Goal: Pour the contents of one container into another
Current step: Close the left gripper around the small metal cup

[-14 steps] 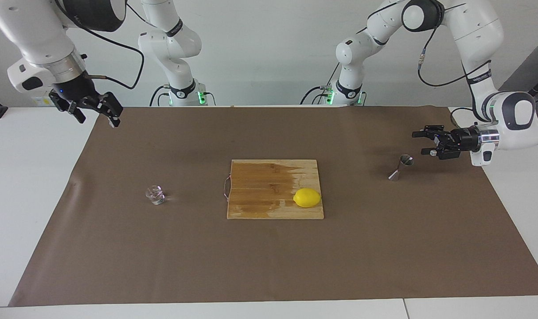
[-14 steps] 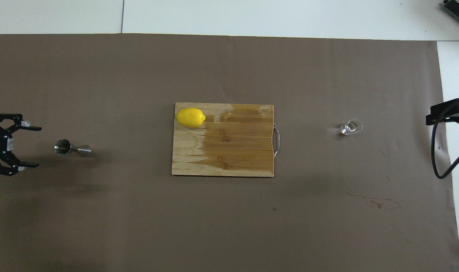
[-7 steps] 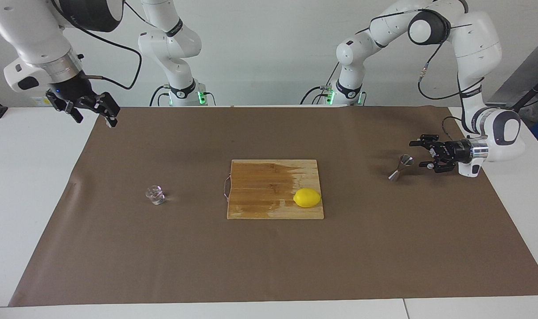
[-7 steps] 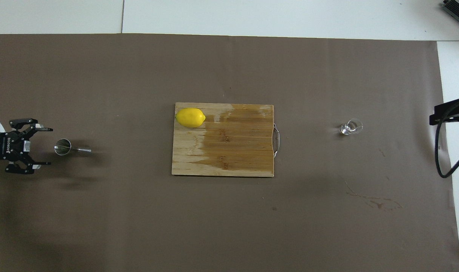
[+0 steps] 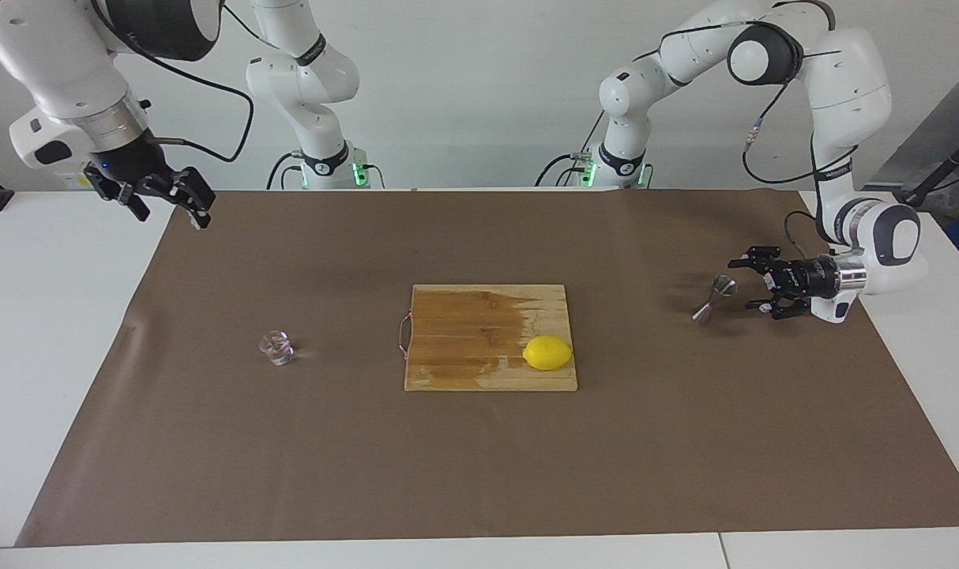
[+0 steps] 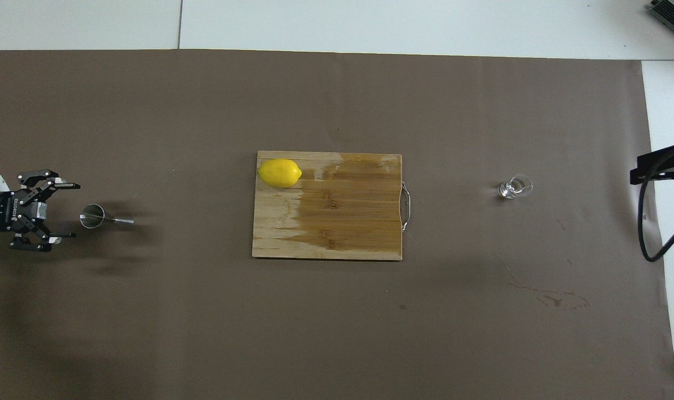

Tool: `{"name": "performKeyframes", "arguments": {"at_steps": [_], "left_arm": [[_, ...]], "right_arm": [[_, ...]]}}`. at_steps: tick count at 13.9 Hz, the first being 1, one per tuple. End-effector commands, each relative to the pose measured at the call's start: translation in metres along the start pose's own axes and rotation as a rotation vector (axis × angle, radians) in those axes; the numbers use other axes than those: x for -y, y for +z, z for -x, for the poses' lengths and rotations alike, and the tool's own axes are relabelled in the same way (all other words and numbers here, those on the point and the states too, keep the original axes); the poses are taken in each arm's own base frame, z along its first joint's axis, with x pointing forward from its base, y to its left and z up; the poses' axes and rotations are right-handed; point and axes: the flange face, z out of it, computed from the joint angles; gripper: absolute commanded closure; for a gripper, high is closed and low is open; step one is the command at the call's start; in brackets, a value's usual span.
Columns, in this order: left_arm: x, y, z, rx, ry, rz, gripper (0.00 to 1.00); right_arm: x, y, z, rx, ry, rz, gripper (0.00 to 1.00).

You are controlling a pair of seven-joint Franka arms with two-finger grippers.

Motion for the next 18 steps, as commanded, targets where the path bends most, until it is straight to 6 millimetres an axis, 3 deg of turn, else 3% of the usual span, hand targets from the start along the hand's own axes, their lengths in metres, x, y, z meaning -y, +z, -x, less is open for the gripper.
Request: {"name": "performKeyframes", "arguments": {"at_steps": [1, 8, 18], "left_arm": [[-0.007, 0.000, -0.009, 0.004, -0.010, 0.027, 0.00], [0.002, 0.009, -0.034, 0.018, -0.054, 0.045, 0.00], [0.002, 0.015, -0.032, 0.023, 0.012, 0.031, 0.00]], "right_arm": [[-0.004, 0.004, 0.002, 0.000, -0.006, -0.012, 0.00], [-0.004, 0.007, 0.006, 0.021, -0.003, -0.012, 0.00], [0.003, 0.008, 0.008, 0.021, -0.013, -0.005, 0.00]]}}
